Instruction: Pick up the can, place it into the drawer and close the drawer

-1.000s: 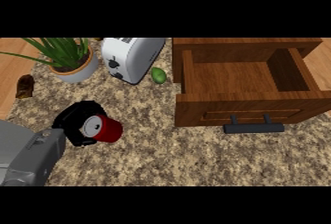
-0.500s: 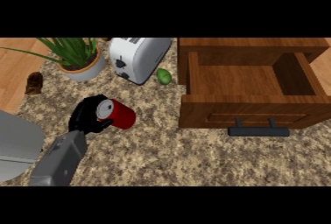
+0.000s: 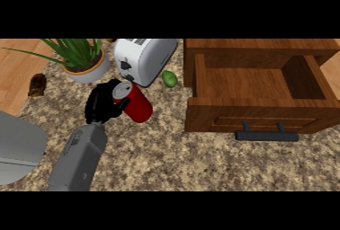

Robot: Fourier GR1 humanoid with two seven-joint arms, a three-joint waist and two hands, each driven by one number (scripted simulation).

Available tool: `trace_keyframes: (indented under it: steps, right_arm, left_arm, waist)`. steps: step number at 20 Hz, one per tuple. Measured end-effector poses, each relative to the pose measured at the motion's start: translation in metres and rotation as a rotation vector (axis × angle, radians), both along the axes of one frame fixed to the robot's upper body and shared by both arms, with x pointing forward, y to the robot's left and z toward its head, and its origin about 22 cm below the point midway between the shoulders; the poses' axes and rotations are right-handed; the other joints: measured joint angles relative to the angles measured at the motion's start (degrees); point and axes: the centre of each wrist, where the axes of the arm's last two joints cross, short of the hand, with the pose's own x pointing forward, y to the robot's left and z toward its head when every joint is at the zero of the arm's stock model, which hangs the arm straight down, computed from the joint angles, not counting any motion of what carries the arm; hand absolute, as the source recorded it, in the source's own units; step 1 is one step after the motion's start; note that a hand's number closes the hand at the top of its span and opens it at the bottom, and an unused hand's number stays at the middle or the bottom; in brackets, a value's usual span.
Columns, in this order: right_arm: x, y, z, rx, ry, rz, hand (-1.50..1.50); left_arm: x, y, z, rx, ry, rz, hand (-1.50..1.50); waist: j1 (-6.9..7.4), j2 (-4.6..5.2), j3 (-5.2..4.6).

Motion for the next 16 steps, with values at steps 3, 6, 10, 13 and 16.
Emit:
trace_keyframes:
  steps: [3,6,10,13,16]
  right_arm:
    - [-0.001,-0.002,-0.001,0.001,-0.004,0.002,-1.50]
    - [-0.003,-0.002,-0.001,0.009,-0.005,0.002,-1.50]
    - [0.001,0.002,-0.001,0.013,-0.007,0.011,-1.50]
    - [-0.001,-0.002,-0.002,0.010,-0.010,0.017,-1.50]
    - [0.005,0.004,0.000,0.014,-0.007,0.014,-1.50]
  left_arm:
    - [0.008,-0.013,0.033,0.022,-0.022,0.003,1.50]
    - [0.011,-0.028,0.070,0.034,-0.044,0.001,1.50]
    - [0.005,-0.047,0.110,0.056,-0.062,-0.004,1.50]
    - [0.001,-0.064,0.131,0.068,-0.073,0.008,1.50]
    - [0.002,-0.079,0.157,0.082,-0.089,0.010,1.50]
  waist:
    - [-0.13,0.06,-0.02]
    - [-0.34,0.11,-0.03]
    - [-0.71,0.32,-0.06]
    - [-1.13,0.49,-0.09]
    - [-1.26,0.61,-0.09]
